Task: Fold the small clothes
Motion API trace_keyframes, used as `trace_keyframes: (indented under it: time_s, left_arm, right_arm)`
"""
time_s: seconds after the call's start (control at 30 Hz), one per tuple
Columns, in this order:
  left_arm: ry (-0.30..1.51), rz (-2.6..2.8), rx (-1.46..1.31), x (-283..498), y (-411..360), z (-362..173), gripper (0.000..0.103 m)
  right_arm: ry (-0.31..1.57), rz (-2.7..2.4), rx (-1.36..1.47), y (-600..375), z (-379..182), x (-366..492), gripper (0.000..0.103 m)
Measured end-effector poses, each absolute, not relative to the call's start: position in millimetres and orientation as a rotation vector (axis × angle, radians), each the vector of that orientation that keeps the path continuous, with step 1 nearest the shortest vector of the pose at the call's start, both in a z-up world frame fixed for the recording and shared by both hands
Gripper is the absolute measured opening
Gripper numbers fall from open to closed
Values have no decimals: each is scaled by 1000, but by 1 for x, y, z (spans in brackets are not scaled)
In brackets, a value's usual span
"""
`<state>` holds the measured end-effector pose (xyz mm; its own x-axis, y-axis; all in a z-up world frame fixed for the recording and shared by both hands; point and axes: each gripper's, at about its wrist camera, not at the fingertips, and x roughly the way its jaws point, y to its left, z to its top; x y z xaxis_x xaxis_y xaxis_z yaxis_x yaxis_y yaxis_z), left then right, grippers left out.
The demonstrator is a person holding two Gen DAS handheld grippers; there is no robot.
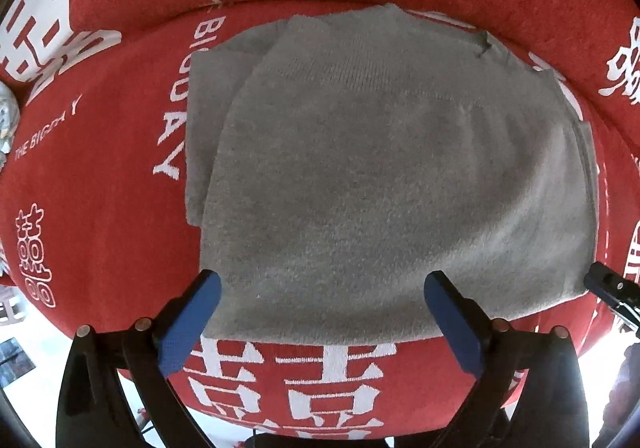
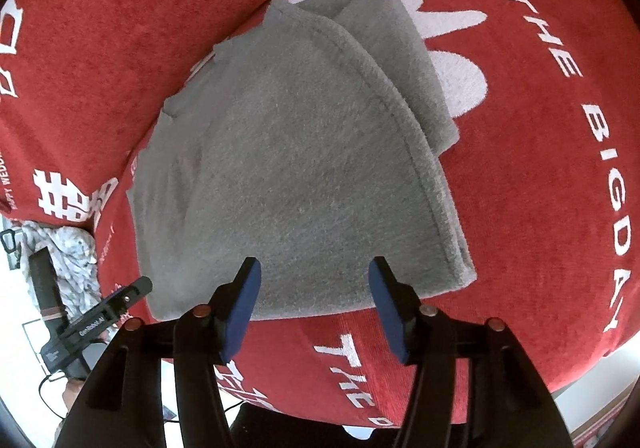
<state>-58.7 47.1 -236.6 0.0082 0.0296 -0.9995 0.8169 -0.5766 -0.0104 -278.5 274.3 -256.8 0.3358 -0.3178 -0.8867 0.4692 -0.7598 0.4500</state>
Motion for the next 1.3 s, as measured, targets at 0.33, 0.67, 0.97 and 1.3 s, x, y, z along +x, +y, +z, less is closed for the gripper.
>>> trace_keyframes:
  time_s: [0.33, 0.67, 0.97, 1.3]
  left_arm:
    - [881, -1680, 1705, -37, 44, -245, 102]
    - [890, -1699, 1709, 21, 14, -240, 102]
    - [1109, -1686, 1657, 76, -15, -252, 102]
    - [1342, -1717, 1548, 91, -55, -270, 102]
  right_arm:
    - [91, -1532, 1935, 266, -251, -235, 64]
    - [-38, -1472, 2010, 240, -254, -145, 64]
    - [-115, -1419, 1999, 215, -260, -103, 69]
    - [-532, -1237, 2088, 213, -323, -69, 70]
